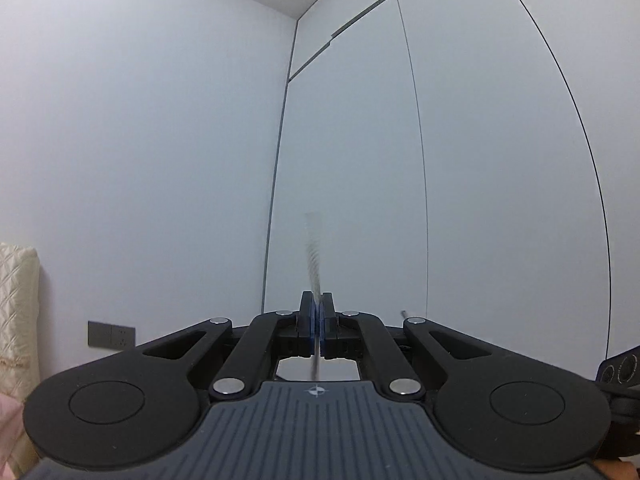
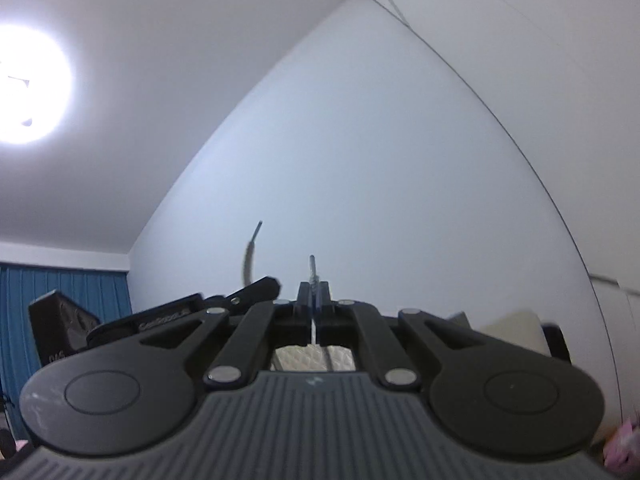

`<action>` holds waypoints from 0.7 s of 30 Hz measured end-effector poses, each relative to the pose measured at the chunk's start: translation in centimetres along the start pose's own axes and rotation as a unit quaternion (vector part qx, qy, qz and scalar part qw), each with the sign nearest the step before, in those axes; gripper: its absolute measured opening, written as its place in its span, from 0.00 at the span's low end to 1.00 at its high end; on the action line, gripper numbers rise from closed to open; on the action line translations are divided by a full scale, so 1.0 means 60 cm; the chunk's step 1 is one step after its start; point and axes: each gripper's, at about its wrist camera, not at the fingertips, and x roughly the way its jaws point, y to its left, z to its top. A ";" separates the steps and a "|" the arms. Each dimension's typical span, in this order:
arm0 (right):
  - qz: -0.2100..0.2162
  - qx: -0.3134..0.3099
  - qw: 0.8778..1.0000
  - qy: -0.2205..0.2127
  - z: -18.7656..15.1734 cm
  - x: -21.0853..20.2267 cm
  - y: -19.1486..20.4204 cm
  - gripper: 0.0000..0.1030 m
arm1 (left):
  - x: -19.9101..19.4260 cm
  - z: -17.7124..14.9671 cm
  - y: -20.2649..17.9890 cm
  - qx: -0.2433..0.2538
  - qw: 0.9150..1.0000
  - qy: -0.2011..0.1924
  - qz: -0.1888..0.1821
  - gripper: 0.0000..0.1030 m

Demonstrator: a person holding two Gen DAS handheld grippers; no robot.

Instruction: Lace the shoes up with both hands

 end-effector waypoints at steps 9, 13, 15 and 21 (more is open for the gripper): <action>0.018 -0.028 0.999 0.022 0.001 0.057 0.025 0.00 | 0.003 -0.011 -0.019 0.010 1.000 0.009 0.002 0.02; 0.009 -0.011 0.999 0.030 -0.007 0.041 0.012 0.00 | -0.003 -0.020 -0.024 0.008 1.000 0.016 -0.001 0.02; 0.003 -0.004 0.999 0.035 -0.012 0.032 0.005 0.00 | -0.007 -0.023 -0.029 0.008 1.000 0.018 -0.001 0.02; -0.031 0.000 0.991 0.131 -0.079 0.002 -0.039 0.04 | -0.021 -0.051 -0.032 -0.005 0.999 0.033 0.009 0.02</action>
